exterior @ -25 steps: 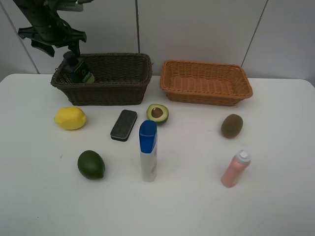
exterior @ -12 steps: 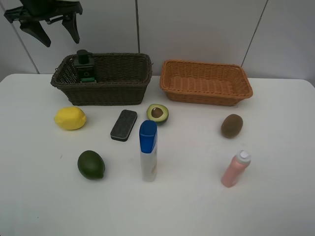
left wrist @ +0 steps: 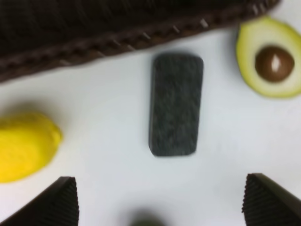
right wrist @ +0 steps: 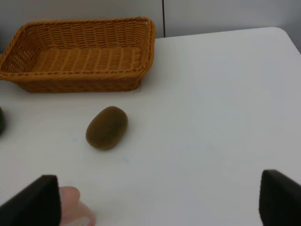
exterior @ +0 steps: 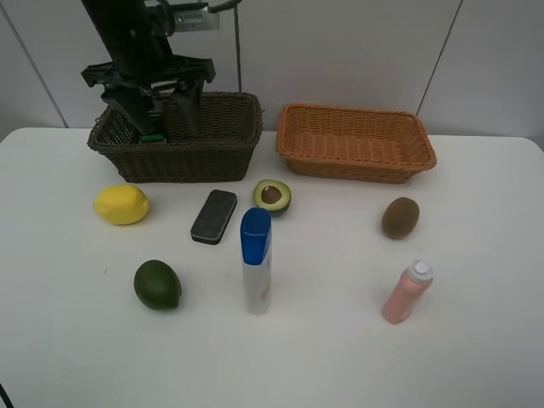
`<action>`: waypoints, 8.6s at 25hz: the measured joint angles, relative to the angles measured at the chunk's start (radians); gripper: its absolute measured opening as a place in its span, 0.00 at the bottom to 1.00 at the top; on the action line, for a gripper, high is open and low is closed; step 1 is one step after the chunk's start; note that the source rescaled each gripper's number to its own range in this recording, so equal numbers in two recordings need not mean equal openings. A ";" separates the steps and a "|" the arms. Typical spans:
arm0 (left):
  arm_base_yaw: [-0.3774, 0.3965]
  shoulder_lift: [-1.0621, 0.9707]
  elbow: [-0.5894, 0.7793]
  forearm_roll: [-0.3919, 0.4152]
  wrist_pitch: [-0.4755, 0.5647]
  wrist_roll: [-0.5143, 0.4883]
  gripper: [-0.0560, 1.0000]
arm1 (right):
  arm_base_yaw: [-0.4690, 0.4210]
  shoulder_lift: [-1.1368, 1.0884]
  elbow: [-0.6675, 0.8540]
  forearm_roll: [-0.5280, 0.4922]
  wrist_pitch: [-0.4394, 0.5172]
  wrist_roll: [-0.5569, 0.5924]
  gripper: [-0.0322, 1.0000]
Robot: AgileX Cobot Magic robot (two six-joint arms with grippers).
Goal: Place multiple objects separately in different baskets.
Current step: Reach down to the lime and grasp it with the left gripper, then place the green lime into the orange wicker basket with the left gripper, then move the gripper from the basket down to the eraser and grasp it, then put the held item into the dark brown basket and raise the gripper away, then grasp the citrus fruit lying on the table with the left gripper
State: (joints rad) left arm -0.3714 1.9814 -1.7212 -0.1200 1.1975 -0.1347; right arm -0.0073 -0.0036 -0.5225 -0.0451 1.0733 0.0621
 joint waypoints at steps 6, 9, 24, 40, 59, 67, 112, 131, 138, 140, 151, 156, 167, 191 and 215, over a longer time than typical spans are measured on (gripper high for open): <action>-0.084 -0.003 0.157 0.025 0.003 -0.030 0.86 | 0.000 0.000 0.000 0.000 0.000 0.000 1.00; -0.088 -0.016 0.285 0.012 0.003 -0.041 0.86 | 0.000 0.000 0.000 0.000 0.000 0.000 1.00; -0.088 -0.045 0.695 -0.107 -0.164 -0.117 0.86 | 0.000 0.000 0.000 0.000 0.000 0.000 1.00; -0.088 0.004 0.699 -0.109 -0.346 -0.240 0.86 | 0.000 0.000 0.000 0.000 0.000 0.000 1.00; -0.088 -0.096 0.574 -0.107 -0.267 -0.141 0.68 | 0.000 0.000 0.000 0.000 0.000 0.000 1.00; -0.088 -0.036 0.052 -0.182 -0.394 0.060 0.68 | 0.000 0.000 0.000 0.000 0.000 0.000 1.00; -0.152 -0.138 -0.041 -0.006 0.001 -0.020 1.00 | 0.000 0.000 0.000 0.000 -0.001 0.000 1.00; -0.180 -0.021 0.522 0.098 -0.570 -0.118 1.00 | 0.000 0.000 0.000 0.000 -0.002 0.000 1.00; -0.180 0.060 0.525 0.184 -0.688 -0.176 1.00 | 0.000 0.000 0.000 0.000 -0.003 0.000 1.00; -0.180 0.085 0.525 0.188 -0.724 -0.190 1.00 | 0.000 0.000 0.000 0.000 -0.003 0.000 1.00; -0.180 0.135 0.528 0.201 -0.801 -0.243 0.54 | 0.000 0.000 0.000 0.000 -0.003 0.000 1.00; -0.180 0.135 0.527 0.201 -0.776 -0.236 0.38 | 0.000 0.000 0.000 0.000 -0.003 0.000 1.00; -0.180 -0.108 0.530 0.175 -0.717 -0.150 0.38 | 0.000 0.000 0.000 0.000 -0.003 0.000 1.00; 0.032 0.091 0.157 0.170 -0.895 -0.048 0.97 | 0.000 0.000 0.000 0.000 -0.003 0.000 1.00; 0.031 -0.183 0.228 0.056 0.002 0.361 1.00 | 0.000 0.000 0.000 0.000 -0.003 0.000 1.00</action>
State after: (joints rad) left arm -0.3405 1.7981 -1.4933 -0.0636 1.2000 0.2260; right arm -0.0073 -0.0036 -0.5225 -0.0451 1.0703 0.0621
